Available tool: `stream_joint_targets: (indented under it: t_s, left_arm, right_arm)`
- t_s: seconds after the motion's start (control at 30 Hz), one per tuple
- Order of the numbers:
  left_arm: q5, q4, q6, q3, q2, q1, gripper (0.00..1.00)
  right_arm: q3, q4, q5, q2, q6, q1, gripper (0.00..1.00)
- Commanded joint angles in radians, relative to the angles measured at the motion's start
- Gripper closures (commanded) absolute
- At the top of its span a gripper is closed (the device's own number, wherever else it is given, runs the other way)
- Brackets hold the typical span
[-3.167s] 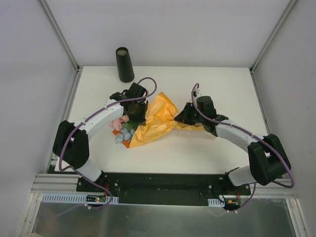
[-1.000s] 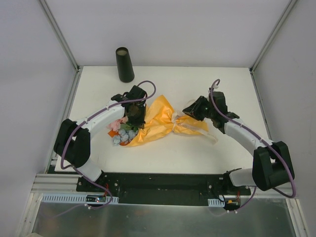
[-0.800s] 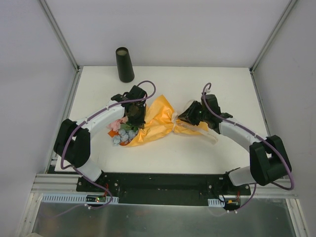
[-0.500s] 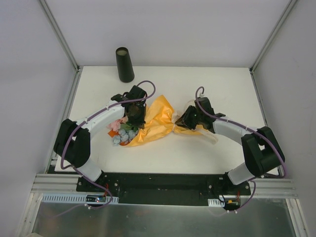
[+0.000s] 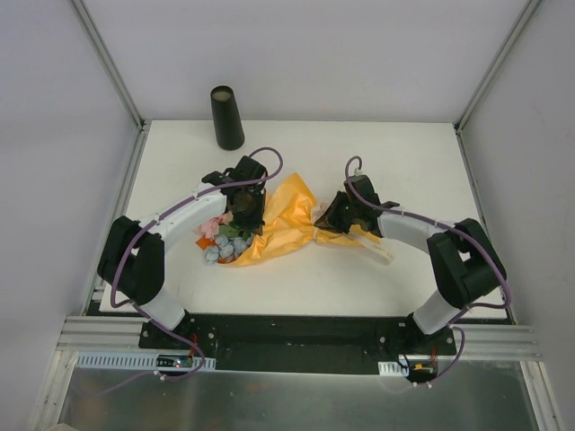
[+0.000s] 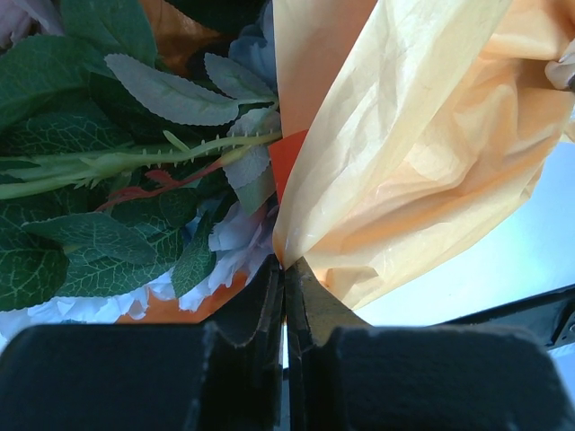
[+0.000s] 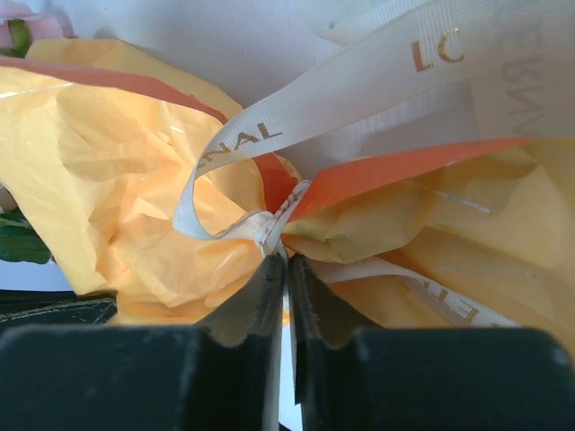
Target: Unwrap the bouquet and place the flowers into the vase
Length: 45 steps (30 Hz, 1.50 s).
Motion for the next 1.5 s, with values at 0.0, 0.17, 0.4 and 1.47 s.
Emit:
stream_joint_targets:
  t_s: [0.0,0.17,0.4,1.47]
  left_arm:
    - [0.009,-0.014,-0.005,-0.009,-0.032,0.006,0.96]
    - [-0.064,-0.023,-0.021,-0.023,-0.029,0.008,0.98]
    - [-0.113,-0.049,-0.044,-0.029,-0.006,0.008,0.98]
    - [-0.127,-0.081,-0.048,-0.015,0.007,0.008,0.98]
  right_arm:
    - [0.055,-0.022,0.056,-0.005,-0.011,0.008,0.94]
    - [0.079,-0.095,0.122,-0.083,-0.062,-0.003,1.00]
    - [0.083,-0.120,0.051,-0.133,-0.090,-0.064,1.00]
    - [0.254,-0.213,0.154,-0.324,-0.179,-0.368,1.00]
